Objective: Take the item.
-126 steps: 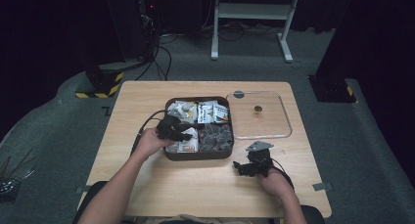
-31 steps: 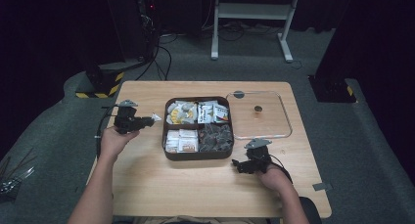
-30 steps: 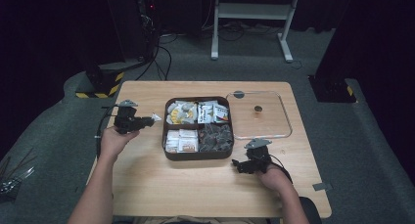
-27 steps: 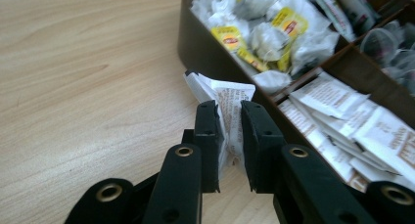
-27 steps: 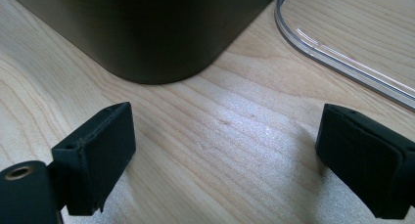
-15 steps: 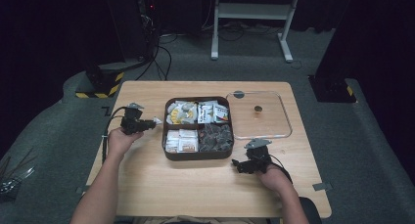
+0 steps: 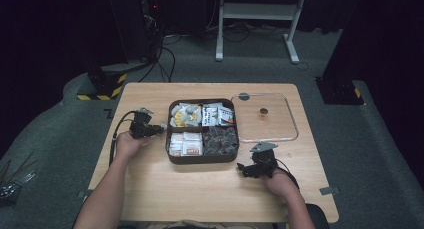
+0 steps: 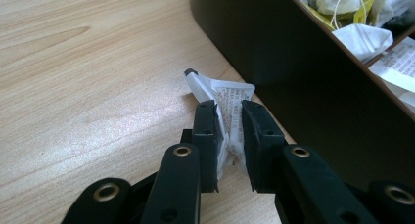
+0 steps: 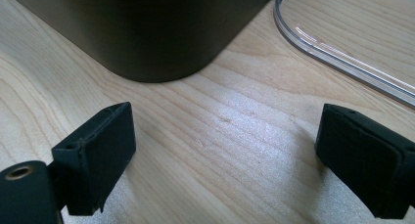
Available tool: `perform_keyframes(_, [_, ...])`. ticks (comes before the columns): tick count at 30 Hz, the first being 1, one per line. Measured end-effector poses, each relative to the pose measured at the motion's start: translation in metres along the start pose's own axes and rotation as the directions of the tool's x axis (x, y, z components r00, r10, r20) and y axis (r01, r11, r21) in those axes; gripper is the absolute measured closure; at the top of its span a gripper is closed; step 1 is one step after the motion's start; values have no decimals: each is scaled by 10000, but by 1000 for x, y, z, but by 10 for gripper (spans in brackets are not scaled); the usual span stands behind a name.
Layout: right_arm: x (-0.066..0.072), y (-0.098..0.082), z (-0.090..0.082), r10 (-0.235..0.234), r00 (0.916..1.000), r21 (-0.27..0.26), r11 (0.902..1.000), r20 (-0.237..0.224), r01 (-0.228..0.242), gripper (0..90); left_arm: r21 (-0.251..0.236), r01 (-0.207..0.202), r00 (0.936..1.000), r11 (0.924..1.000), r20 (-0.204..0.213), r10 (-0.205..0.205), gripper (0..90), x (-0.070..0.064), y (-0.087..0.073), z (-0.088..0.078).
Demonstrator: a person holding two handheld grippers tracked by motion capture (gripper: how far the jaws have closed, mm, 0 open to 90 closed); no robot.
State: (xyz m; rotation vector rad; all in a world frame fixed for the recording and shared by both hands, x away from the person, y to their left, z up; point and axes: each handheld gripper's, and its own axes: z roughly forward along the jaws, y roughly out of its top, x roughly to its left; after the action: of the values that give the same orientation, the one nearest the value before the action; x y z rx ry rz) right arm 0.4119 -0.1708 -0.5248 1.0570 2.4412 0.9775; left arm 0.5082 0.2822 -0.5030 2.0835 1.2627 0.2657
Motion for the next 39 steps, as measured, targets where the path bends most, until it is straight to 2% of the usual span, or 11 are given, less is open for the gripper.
perform_keyframes(3, [0,0,0,5,10000,3,10000,1,-5,78,-27,129,9999,9999,17,-129,751,1,0,0])
perform_keyframes(5, [0,0,0,5,10000,4,10000,2,-5,78,-99,107,9999,9999,6,-107,691,2,0,-1])
perform_keyframes(6, [0,0,0,6,10000,3,10000,1,-6,78,-163,132,9999,9998,61,-131,691,1,0,-1])
perform_keyframes(7, [0,0,0,14,10000,18,10000,-6,-14,78,-180,103,9999,9998,63,-102,643,1,0,-1])
perform_keyframes(10, [0,0,0,7,10000,5,10000,-2,-7,78,-313,-76,9999,9995,-129,72,594,1,1,-5])
perform_keyframes(15, [0,0,-1,34,10000,22,10000,-13,-34,78,-428,6,9994,9991,-336,-21,520,2,1,-12])
perform_keyframes(22, [0,0,0,34,10000,10,10000,-10,-34,78,-814,78,9998,9966,-167,-92,475,-1,-2,-25])
perform_keyframes(25, [0,0,0,32,10000,13,10000,-11,-32,78,-874,78,9996,9961,-275,-103,459,-3,-5,-29])
perform_keyframes(28, [0,0,0,22,10000,17,10000,-20,-22,77,-1053,150,9997,9943,-194,-172,444,-5,-8,-34])
perform_keyframes(35, [0,0,0,-9,10000,12,10000,-26,9,77,-1307,176,9994,9913,-277,-214,409,-4,-16,-43])
perform_keyframes(39, [0,0,0,-8,10000,14,10000,-33,8,77,-1321,62,9989,9912,-447,-122,389,-5,-23,-46])
